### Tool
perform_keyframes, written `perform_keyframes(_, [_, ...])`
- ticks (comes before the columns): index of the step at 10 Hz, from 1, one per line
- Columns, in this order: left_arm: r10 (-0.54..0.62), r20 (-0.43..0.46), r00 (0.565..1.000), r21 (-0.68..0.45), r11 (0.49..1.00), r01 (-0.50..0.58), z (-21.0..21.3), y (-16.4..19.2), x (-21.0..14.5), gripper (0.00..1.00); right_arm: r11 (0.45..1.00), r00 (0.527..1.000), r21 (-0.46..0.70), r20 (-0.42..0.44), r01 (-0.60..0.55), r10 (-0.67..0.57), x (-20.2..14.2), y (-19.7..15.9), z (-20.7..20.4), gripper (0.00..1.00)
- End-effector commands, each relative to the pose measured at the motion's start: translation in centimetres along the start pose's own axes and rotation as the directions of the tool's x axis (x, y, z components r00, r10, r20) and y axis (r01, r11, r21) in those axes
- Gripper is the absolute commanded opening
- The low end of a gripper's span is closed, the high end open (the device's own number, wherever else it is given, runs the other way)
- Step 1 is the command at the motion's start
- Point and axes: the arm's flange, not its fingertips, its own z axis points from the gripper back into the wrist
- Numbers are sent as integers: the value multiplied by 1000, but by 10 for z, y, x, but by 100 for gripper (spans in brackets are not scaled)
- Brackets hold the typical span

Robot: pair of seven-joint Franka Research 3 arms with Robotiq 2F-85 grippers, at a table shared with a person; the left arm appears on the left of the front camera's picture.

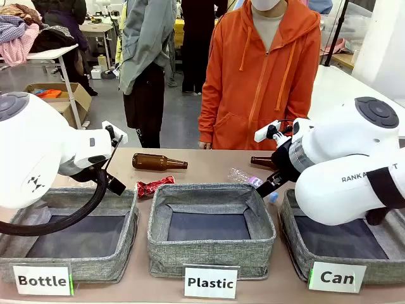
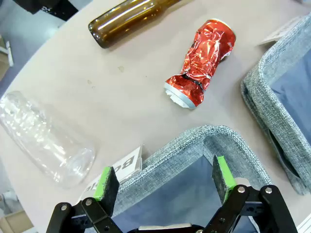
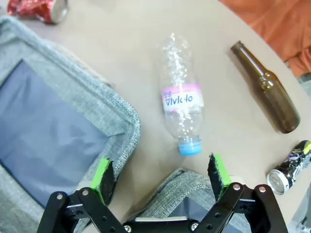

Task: Sort the can waste into the basket.
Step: Pick up the can waste from the table and place it in the right Fabric basket.

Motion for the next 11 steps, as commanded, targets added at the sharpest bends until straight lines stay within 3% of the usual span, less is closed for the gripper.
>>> perform_keyframes(1, [0, 0, 1000, 0, 1000, 0, 0, 0, 0, 100, 1000, 1000, 0, 0, 0, 0, 0, 0, 0, 100])
perform_keyframes(11, [0, 0, 1000, 0, 1000, 0, 0, 0, 0, 100, 1000, 1000, 0, 0, 0, 0, 0, 0, 0, 100])
